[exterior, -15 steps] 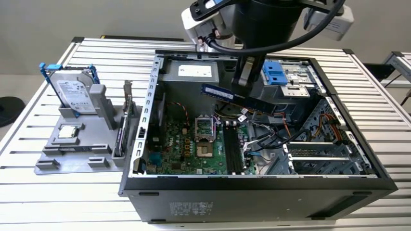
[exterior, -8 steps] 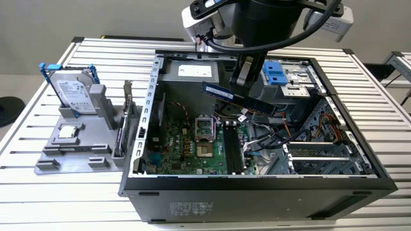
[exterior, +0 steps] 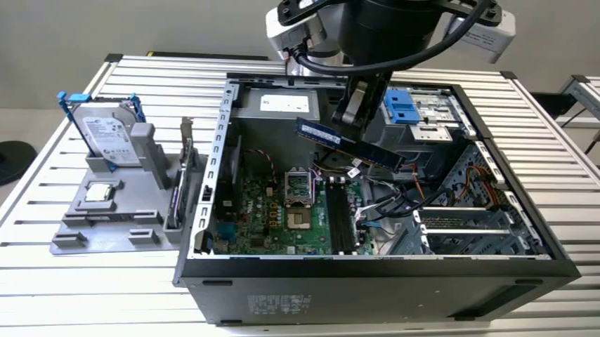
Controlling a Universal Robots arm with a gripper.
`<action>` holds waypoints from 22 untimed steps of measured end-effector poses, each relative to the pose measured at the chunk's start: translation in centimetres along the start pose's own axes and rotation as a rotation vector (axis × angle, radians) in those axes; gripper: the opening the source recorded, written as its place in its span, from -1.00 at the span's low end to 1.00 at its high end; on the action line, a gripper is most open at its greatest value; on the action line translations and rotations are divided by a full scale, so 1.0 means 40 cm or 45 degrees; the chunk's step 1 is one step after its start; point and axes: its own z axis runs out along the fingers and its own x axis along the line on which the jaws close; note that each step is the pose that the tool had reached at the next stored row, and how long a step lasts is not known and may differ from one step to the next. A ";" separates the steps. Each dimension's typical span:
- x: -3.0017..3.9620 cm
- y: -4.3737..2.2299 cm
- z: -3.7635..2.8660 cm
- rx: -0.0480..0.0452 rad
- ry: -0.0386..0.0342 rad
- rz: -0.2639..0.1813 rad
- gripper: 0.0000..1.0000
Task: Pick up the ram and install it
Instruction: 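Insert the ram into the slot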
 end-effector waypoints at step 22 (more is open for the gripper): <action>0.000 0.000 0.000 0.000 0.0028 0.150 -1.00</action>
